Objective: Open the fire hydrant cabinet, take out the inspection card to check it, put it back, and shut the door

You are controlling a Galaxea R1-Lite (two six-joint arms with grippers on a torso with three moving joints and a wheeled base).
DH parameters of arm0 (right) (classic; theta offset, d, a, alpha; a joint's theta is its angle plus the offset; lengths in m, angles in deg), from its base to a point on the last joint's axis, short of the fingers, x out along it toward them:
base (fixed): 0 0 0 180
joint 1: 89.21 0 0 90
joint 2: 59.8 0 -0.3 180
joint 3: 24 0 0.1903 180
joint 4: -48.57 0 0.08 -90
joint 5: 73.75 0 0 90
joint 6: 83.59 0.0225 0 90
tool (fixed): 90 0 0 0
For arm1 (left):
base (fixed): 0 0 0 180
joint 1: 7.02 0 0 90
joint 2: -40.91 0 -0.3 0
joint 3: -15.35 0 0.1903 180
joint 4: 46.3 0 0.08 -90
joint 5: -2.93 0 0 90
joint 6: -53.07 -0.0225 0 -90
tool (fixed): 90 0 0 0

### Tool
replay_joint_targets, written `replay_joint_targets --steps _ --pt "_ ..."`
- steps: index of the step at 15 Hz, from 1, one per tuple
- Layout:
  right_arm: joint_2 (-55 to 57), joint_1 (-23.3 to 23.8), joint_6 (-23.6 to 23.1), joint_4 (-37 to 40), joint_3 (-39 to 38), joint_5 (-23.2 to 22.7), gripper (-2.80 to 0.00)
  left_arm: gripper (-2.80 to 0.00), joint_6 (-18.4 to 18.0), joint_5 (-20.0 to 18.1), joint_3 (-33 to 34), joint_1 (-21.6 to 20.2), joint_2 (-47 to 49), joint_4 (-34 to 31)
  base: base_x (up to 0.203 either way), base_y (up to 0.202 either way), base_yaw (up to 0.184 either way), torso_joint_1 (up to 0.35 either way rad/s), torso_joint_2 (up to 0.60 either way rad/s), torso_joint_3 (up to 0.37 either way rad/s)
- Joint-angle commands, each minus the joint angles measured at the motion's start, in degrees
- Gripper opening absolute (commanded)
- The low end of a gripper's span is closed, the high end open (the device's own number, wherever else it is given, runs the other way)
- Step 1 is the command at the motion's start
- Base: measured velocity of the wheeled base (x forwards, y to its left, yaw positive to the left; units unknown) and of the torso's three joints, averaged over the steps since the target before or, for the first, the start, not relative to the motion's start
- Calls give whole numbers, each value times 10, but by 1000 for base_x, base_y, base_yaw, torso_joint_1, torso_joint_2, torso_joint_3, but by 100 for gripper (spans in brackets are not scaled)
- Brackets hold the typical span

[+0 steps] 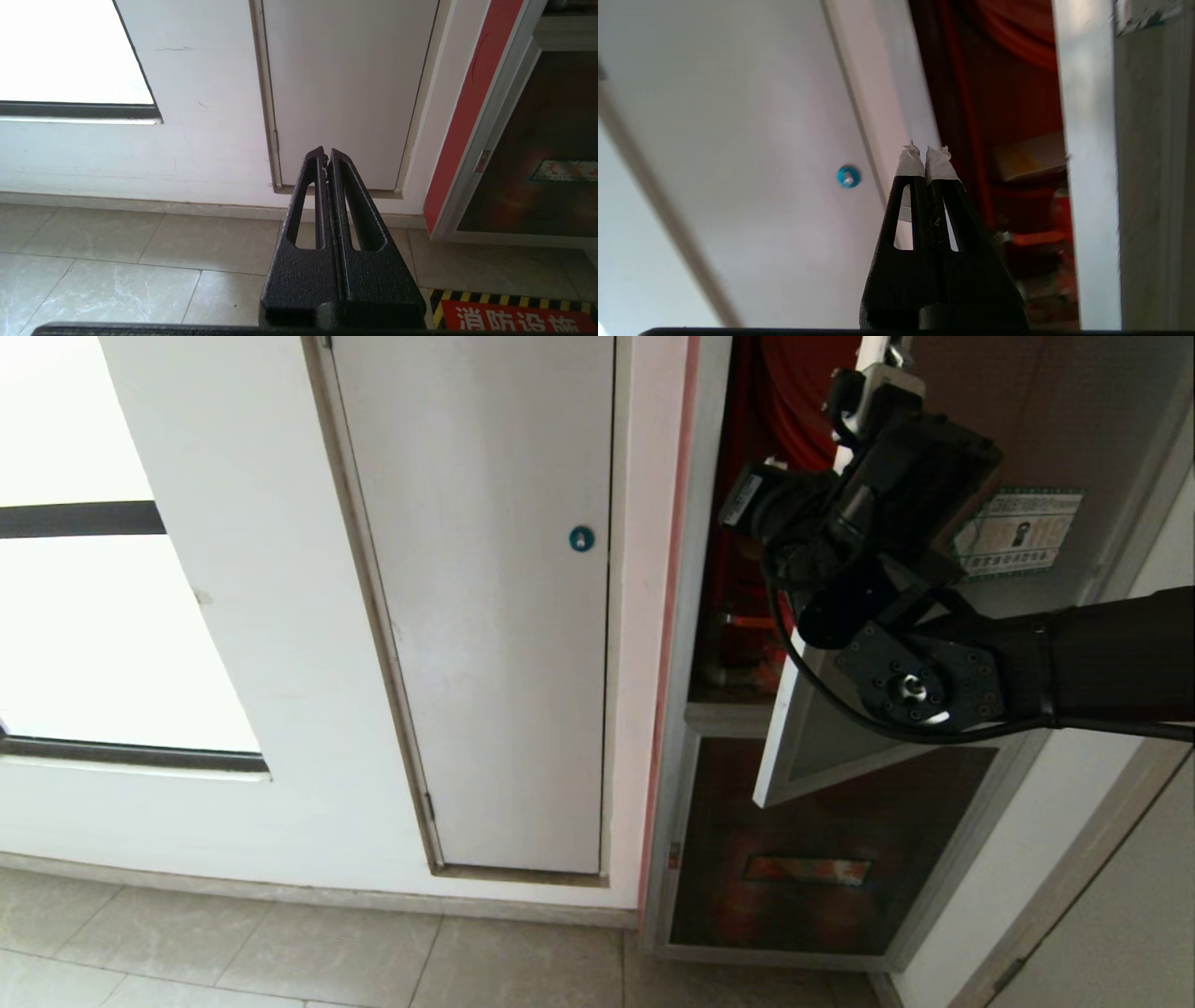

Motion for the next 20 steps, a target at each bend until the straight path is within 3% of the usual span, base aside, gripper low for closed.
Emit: replay_joint_targets --steps 1,4,11,20 --pt "23 8 -6 -2 25 4 -280 -280 0 0 0 0 1 0 0 0 0 0 0 0" --pt "43 23 -43 -6 53 26 -280 -280 0 0 0 0 1 0 0 0 0 0 0 0" --pt "55 47 -45 -17 79 14 -280 -280 0 0 0 0 1 0 0 0 0 0 0 0" --pt "23 50 -44 -17 43 16 -280 -280 0 0 0 0 1 0 0 0 0 0 0 0"
